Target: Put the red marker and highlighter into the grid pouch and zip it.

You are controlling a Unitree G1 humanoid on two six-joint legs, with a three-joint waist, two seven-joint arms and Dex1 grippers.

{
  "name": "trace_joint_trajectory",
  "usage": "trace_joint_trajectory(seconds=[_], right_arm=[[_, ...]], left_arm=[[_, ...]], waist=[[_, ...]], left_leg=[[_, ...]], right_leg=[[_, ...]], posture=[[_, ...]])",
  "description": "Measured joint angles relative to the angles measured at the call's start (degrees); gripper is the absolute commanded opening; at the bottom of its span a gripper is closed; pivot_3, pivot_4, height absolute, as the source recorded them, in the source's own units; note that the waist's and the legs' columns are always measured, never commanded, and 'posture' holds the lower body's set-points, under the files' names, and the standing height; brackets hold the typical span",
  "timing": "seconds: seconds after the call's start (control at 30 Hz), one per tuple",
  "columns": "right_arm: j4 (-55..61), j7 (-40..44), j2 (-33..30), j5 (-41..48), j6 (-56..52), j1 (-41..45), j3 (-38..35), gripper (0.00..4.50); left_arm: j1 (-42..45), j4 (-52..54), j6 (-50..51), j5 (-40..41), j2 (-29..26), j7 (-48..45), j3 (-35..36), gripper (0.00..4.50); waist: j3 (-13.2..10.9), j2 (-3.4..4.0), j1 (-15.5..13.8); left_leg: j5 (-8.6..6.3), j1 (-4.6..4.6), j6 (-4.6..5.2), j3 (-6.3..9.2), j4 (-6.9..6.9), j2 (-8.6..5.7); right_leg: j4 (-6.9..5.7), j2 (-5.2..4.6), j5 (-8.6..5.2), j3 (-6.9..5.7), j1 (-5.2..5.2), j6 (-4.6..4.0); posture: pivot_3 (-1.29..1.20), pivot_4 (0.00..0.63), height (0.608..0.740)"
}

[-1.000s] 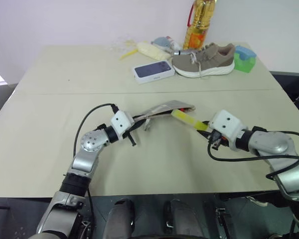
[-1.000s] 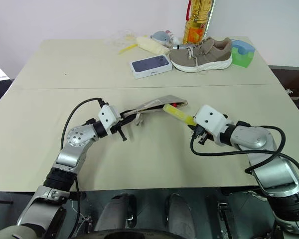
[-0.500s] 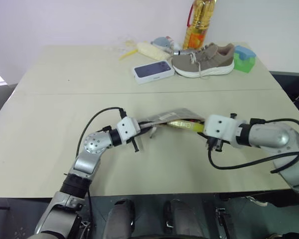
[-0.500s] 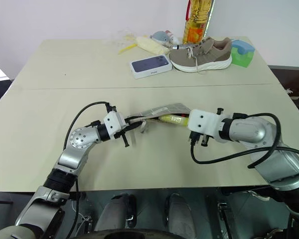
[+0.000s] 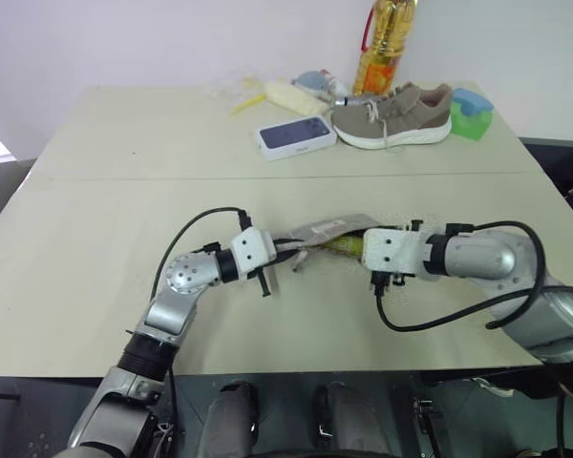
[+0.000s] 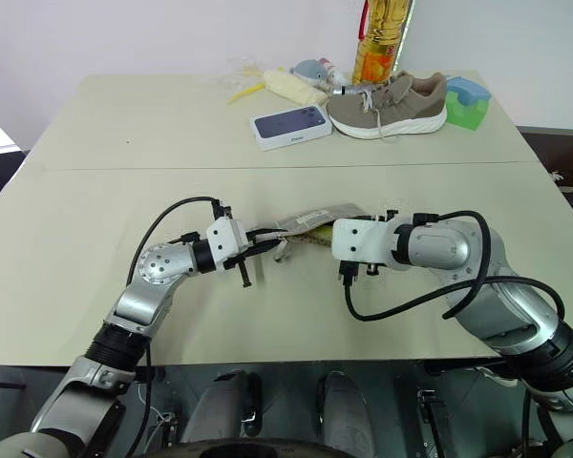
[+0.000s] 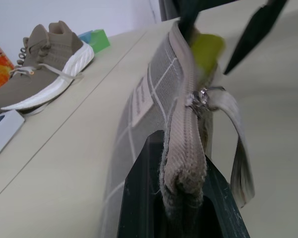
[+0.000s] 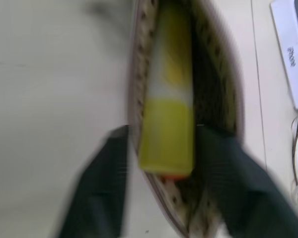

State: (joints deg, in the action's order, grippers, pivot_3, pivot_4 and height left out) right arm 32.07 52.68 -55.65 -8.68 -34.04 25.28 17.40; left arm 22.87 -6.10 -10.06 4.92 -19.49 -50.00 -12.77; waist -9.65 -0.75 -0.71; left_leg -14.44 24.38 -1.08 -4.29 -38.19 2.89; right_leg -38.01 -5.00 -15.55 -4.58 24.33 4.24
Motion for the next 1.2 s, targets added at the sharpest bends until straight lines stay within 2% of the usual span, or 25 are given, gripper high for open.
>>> trace_joint_trajectory(seconds=[0.17,0.23,0.37,0.47,0.6,0.8,0.9,1.03,1.07,1.2], right_arm=[[0.47,-0.02,5.02,7.26,-4.11,1.86,-9.18,3.18],[1.62,-0.17,9.59,12.79,-8.91,3.53,-14.83,3.18],[6.37,-0.41,14.5,25.02,-20.68,4.51,-22.89,3.18],[9.68,-5.14,22.7,29.95,-28.17,1.0,-22.36,3.18],[7.38,-16.63,32.82,29.43,-33.71,1.31,-19.33,3.18],[-0.37,-26.47,37.91,26.84,-33.39,2.7,-16.06,3.18],[-1.68,-28.35,39.21,26.9,-32.43,3.53,-15.33,2.33],[-3.07,-29.94,40.27,27.16,-31.82,4.34,-15.33,0.25],[-3.15,-30.07,40.26,27.33,-31.82,4.35,-15.38,0.03],[-3.15,-29.83,39.23,28.34,-31.8,4.36,-15.55,0.03]], left_arm=[[0.34,0.03,3.74,2.45,1.77,1.52,1.0,0.0],[0.76,0.03,6.19,4.01,3.09,2.32,2.08,0.0],[2.86,-0.01,11.17,7.3,5.82,4.56,3.76,0.0],[4.84,-0.83,13.45,8.17,7.42,6.95,5.3,0.0],[6.56,-1.05,14.51,8.32,9.41,8.86,5.43,0.0],[6.67,-1.78,15.8,8.34,10.22,10.48,5.75,0.0],[6.67,-1.78,15.8,8.33,10.63,10.91,5.75,0.0],[6.67,-1.77,15.8,8.32,10.91,11.53,5.75,0.0],[6.66,-1.77,15.8,8.31,10.9,11.61,5.75,0.0],[6.64,-1.78,15.66,8.25,10.76,11.7,5.74,0.0]], waist=[[0.0,0.0,-0.02],[0.0,0.0,0.0],[0.0,-0.02,-0.17],[0.03,-0.08,0.06],[0.04,-0.04,0.3],[0.04,-0.04,0.09],[0.04,-0.04,0.09],[0.04,-0.04,0.13],[0.04,-0.04,0.13],[0.04,-0.04,0.12]], left_leg=[[0.0,-0.01,0.0,0.02,-0.02,0.0],[0.01,0.0,-0.01,0.02,-0.02,0.01],[0.0,0.01,0.0,0.06,-0.02,-0.01],[0.0,-0.01,0.0,0.08,-0.02,0.0],[0.02,-0.04,-0.03,0.07,-0.04,0.0],[0.02,0.0,-0.03,0.07,-0.02,-0.01],[0.02,0.0,-0.03,0.08,-0.02,-0.01],[0.02,0.0,-0.03,0.08,-0.01,-0.01],[0.02,0.0,-0.03,0.08,-0.01,-0.01],[0.02,0.0,-0.02,0.08,-0.01,-0.01]], right_leg=[[-0.03,0.01,0.01,0.0,0.0,0.0],[-0.05,0.0,0.01,-0.01,-0.01,0.0],[-0.01,-0.01,0.01,-0.03,-0.06,0.0],[-0.05,0.01,0.01,-0.04,-0.07,-0.01],[-0.11,0.02,0.02,-0.03,-0.06,-0.02],[-0.06,0.02,0.02,-0.03,-0.04,-0.02],[-0.06,0.02,0.02,-0.03,-0.04,-0.02],[-0.06,0.02,0.02,-0.03,-0.04,-0.02],[-0.06,0.02,0.02,-0.03,-0.04,-0.02],[-0.06,0.02,0.02,-0.03,-0.04,-0.02]], posture=[[0.0,0.15,0.724],[0.0,0.15,0.724],[0.0,0.15,0.724],[0.0,0.15,0.724],[0.0,0.15,0.724],[0.0,0.15,0.724],[0.0,0.15,0.724],[0.0,0.15,0.724],[0.0,0.15,0.724],[0.0,0.15,0.724]])
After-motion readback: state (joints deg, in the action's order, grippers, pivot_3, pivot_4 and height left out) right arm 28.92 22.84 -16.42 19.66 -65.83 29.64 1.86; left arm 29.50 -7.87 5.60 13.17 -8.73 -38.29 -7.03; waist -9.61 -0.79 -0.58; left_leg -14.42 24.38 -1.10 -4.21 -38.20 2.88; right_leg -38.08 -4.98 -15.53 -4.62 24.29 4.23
